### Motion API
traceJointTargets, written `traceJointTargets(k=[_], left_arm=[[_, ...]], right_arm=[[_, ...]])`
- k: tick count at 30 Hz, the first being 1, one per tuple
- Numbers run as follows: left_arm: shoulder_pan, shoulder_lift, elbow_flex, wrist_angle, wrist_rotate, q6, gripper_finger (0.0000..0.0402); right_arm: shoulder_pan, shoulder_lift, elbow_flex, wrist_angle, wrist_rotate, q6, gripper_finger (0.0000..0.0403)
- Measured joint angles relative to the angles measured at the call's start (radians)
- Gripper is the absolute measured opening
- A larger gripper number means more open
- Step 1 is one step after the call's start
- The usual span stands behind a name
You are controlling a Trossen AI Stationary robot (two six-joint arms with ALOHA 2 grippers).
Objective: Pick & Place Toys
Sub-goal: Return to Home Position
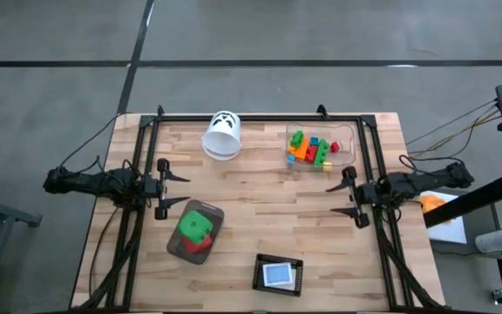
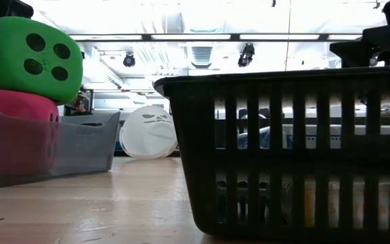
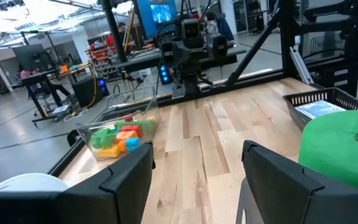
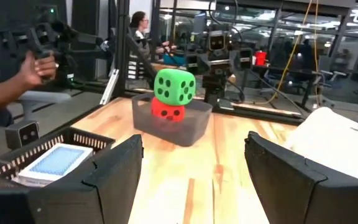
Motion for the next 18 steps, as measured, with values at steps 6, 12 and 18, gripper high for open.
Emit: traceJointTargets(k=[6,12,18], left_arm=[[0.0,0.0,-0.002,0.004,0.0,-0.01,0.0247],[0.0,0.006,-0.019,0.003,0.0,-0.014,0.0247],[0.0,0.01,-0.019,0.001,0.003,-0.014,0.0247]], right_arm=[[-0.004,0.003,0.0,0.005,0.042,0.03,0.0276],[-0.004,0.007,0.0,0.01,0.047,0.087,0.0276],[-0.003,0.01,0.003,0.011,0.049,0.087,0.0276]])
